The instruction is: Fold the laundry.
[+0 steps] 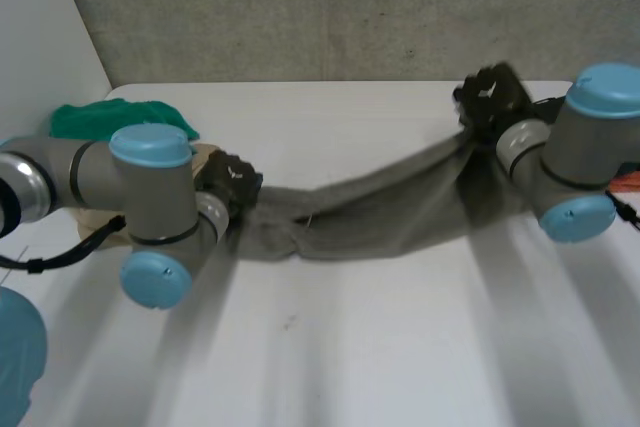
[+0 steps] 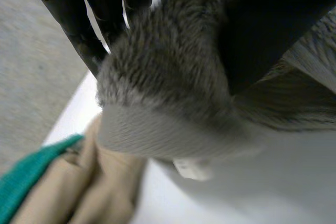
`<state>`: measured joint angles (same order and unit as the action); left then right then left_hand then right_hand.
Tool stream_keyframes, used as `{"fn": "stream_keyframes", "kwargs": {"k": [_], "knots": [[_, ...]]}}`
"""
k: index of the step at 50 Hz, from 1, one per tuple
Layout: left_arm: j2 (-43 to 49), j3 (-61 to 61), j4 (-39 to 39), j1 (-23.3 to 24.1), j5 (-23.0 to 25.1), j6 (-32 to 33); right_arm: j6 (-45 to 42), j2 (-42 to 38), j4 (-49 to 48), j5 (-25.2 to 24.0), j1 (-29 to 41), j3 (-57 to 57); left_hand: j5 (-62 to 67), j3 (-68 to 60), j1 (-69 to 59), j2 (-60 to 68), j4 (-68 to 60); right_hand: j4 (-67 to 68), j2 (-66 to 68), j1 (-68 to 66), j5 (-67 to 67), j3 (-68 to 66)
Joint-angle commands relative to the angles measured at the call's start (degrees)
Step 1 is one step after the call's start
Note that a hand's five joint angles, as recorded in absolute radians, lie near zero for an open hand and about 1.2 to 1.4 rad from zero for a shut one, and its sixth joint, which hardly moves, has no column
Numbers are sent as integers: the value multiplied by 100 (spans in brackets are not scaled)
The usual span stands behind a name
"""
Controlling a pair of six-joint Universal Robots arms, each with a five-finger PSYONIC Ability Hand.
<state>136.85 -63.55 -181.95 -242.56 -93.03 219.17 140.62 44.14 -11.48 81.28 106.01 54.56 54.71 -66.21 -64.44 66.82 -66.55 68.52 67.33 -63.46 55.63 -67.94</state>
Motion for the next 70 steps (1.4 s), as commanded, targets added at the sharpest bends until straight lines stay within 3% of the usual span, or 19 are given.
{"fn": "stream_keyframes", "kwargs": {"k": [1,7,13,17,23,30,39,53,56,58,61,65,70], "knots": [[219,1220,-42,7,-119,170,536,-28,-399,187,-98,-735,1529,-1379,-1556,1318,-1345,1148,1267,-1654,1437,-1206],[-53,3048,-323,-19,-242,48,984,-257,-1084,494,-169,-2036,1529,-1379,-1556,1318,-1345,1148,1267,-1654,1437,-1206],[-396,4060,-1149,-72,-558,-717,2433,68,-1612,1101,-353,-2530,1529,-1379,-1556,1318,-1345,1148,1267,-1654,1437,-1206],[-536,3930,-1220,-90,-497,-1016,3076,419,-1595,943,-432,-2223,1529,-1379,-1556,1318,-1345,1148,1267,-1654,1437,-1206],[-642,2850,-1088,-151,-304,-1096,3138,973,-1217,372,-573,-906,1529,-1379,-1556,1318,-1345,1148,1267,-1654,1437,-1206],[-642,846,-1044,-274,-31,-1069,2866,1361,-848,-559,-872,1397,1529,-1379,-1556,1318,-1345,1148,1267,-1654,1437,-1206],[-449,-746,-659,-493,83,-762,1506,1150,-681,-1289,-1363,3208,-486,635,458,-696,669,1148,1267,-1654,1437,-1206],[-686,-966,-209,-722,391,-726,1055,1492,-65,-1369,-1557,3368,-573,722,546,-783,756,1148,1267,-1654,1437,-1206],[-879,-1133,-209,-714,434,-770,994,1615,-13,-1369,-1566,3368,65,84,-92,-145,118,1148,1267,-1654,1437,-1206],[-1063,-1291,-209,-731,565,-770,871,1711,5,-1369,-1636,3368,1519,-1370,-1546,1309,-1336,1148,1267,-1654,1437,-1206],[-1318,-1458,-174,-766,707,-770,704,1861,84,-1369,-1742,3377,1529,-1379,-1556,1318,-1345,1148,1267,-1654,1437,-1206],[-1871,-1862,-43,-907,865,-726,370,2212,479,-1465,-1944,3350,1529,-1379,-1556,1318,-1345,1148,1267,-1654,1437,-1206],[-2934,-2302,686,-1302,1050,-735,-280,2950,1875,-1703,-2357,3228,1529,-1379,-1556,1318,-1345,1148,1267,-1654,1437,-1206]]}}
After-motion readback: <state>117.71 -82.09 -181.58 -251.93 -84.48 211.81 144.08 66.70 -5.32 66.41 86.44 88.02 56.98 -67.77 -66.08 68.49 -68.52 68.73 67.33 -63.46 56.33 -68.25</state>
